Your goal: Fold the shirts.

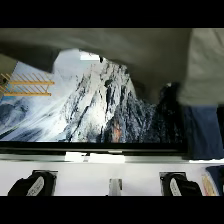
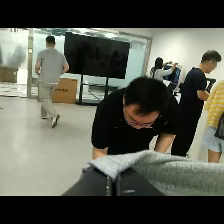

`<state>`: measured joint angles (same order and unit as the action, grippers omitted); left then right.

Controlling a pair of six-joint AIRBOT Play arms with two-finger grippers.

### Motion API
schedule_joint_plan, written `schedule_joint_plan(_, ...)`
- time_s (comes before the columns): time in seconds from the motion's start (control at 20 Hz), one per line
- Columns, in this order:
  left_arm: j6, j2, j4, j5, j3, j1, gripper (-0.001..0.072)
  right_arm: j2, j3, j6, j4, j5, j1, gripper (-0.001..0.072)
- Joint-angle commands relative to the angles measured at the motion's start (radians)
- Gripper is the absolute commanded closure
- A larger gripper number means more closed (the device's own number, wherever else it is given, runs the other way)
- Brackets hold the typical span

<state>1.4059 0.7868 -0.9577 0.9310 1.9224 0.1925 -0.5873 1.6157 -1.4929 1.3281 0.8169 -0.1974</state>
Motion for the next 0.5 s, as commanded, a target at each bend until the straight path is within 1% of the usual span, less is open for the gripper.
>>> schedule_joint_plan(0.0,0.050,-0.022,-0.113,0.085,0.047,0.000,0.0670,0.066,0.010,-0.056,0.103,0.070,0.001,0.0693)
schedule_joint_plan(0.15,0.050,-0.007,-0.127,0.227,0.046,0.000,0.0670,0.058,0.010,-0.056,0.116,0.097,0.001,0.0693)
schedule_joint_plan(0.3,0.057,0.021,-0.128,0.303,0.045,0.000,0.0670,0.029,0.010,-0.056,0.148,0.172,0.001,0.0693)
schedule_joint_plan(0.4,0.096,0.077,-0.128,0.384,0.029,0.000,0.0670,-0.042,0.010,-0.047,0.148,0.283,0.001,0.0693)
schedule_joint_plan(0.45,0.103,0.119,-0.127,0.473,-0.001,0.000,0.0670,-0.100,0.010,-0.039,0.147,0.372,0.001,0.0693)
